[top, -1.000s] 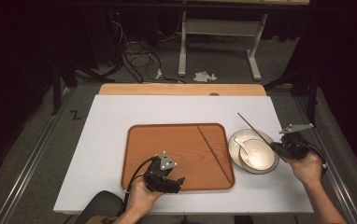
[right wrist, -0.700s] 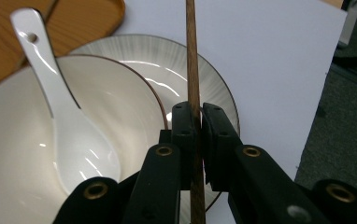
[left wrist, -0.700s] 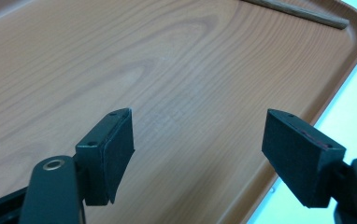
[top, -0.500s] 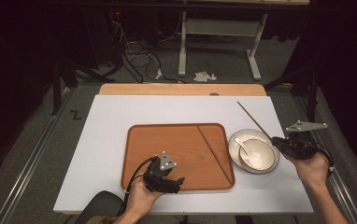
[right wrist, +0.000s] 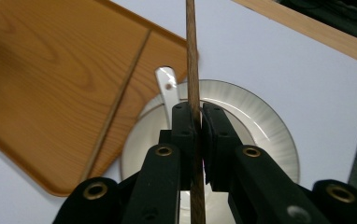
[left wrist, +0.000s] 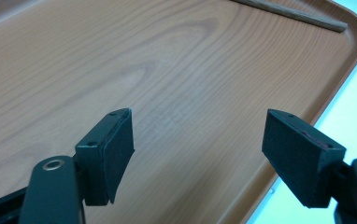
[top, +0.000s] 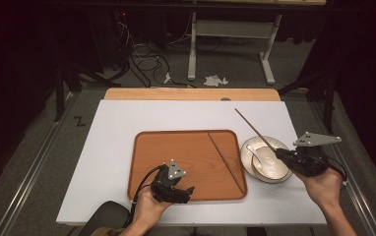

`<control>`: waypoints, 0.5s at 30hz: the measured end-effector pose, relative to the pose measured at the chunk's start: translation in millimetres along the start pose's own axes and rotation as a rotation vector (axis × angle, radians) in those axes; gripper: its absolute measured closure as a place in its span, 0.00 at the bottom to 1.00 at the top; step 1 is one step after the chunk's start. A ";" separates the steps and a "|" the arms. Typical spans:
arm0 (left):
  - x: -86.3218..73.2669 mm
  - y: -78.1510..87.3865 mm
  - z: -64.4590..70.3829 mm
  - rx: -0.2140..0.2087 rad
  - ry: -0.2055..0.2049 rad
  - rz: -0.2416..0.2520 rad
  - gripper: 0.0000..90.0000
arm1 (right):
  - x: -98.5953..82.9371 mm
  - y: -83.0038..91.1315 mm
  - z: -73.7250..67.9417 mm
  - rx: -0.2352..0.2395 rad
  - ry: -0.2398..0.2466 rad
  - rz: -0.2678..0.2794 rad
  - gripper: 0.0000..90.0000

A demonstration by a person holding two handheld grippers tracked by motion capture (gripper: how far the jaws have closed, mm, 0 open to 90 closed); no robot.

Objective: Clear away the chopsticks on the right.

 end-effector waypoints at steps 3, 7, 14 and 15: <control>-0.2 0.2 0.2 0.002 -0.001 0.001 0.28 | 2.3 -0.1 -12.6 0.020 0.008 0.006 0.95; 0.1 -0.1 0.1 0.003 0.000 -0.002 0.28 | 4.2 -4.3 -30.6 0.038 0.029 -0.002 0.95; -0.2 0.5 0.6 0.007 -0.001 -0.003 0.27 | 4.3 -22.6 -53.1 0.084 0.036 -0.020 0.95; 0.0 0.5 0.4 0.006 -0.001 -0.002 0.27 | 4.2 -25.7 -56.4 0.089 0.035 -0.022 0.95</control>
Point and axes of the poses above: each handheld gripper's, and its own axes: y roughly backward along the jaws, x roughly out of its top, z roughly to its right, the point moved 2 cm from there along -y, roughly forward along the jaws, and after that the axes turned 5 degrees about z, right-handed, at the moved point
